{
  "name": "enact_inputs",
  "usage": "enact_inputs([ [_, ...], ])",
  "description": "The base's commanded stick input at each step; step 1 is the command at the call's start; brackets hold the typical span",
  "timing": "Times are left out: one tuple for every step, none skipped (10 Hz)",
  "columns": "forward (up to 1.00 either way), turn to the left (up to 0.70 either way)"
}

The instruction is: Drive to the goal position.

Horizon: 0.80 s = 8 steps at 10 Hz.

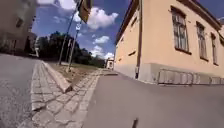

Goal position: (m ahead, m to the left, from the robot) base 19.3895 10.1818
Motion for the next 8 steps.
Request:
enact_inputs([
  [0.85,0.0],
  [0.85,0.0],
  [0.85,0.0],
  [0.85,0.0],
  [0.85,0.0],
  [0.85,0.0],
  [0.85,-0.03],
  [0.85,-0.3],
])
